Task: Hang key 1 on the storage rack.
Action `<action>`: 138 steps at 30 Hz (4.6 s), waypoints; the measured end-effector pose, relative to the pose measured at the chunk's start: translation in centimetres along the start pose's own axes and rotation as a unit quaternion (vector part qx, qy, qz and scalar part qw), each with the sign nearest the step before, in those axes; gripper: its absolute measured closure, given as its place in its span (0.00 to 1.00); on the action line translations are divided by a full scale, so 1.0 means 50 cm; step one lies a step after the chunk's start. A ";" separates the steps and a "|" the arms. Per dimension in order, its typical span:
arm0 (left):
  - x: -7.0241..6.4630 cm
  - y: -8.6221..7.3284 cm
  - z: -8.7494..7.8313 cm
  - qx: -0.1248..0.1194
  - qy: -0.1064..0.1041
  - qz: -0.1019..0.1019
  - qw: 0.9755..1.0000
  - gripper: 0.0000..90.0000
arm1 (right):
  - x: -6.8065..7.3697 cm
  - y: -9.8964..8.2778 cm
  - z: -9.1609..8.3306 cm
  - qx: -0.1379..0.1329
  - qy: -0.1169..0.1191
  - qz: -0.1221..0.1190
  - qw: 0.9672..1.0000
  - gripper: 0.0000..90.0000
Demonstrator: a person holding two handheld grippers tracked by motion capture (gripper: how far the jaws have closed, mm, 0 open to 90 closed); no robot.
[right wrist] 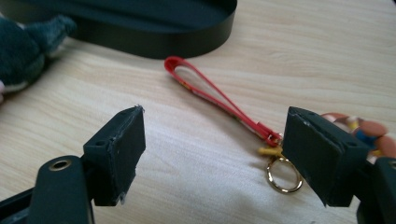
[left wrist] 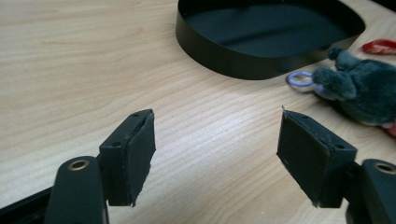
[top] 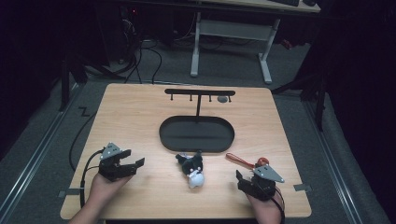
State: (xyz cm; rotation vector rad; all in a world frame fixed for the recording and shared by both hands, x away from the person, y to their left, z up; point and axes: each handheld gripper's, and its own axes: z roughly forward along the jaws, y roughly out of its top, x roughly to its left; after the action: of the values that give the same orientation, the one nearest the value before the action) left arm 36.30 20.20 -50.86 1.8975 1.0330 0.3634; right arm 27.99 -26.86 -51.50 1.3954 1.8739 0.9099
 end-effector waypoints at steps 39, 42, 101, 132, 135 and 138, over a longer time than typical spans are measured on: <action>-0.043 0.001 0.028 0.019 0.001 0.090 0.996 0.29 | -0.016 0.006 -0.010 0.104 0.023 -0.007 0.994 0.21; -0.042 0.000 0.028 0.019 -0.004 0.090 0.996 0.30 | -0.019 0.012 -0.009 0.122 0.028 -0.007 0.992 0.21; -0.046 -0.002 -0.005 -0.003 0.005 0.110 0.994 0.27 | -0.064 0.095 -0.050 0.305 0.066 -0.037 0.949 0.41; -0.040 -0.003 0.002 0.010 -0.002 0.119 0.993 0.28 | -0.148 0.207 0.058 0.350 0.015 -0.017 0.936 0.52; -0.035 -0.007 0.002 0.020 0.002 0.119 0.993 0.28 | -0.153 0.203 0.072 0.353 0.018 -0.010 0.936 0.54; -0.030 -0.008 -0.002 0.014 0.002 0.108 0.994 0.28 | -0.153 0.199 0.088 0.368 0.011 -0.012 0.930 0.54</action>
State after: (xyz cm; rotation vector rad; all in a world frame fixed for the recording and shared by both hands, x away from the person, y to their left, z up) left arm 35.11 19.17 -50.91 2.0415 0.8401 0.4793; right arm 38.77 -31.52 -45.26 1.7638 2.3673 0.1822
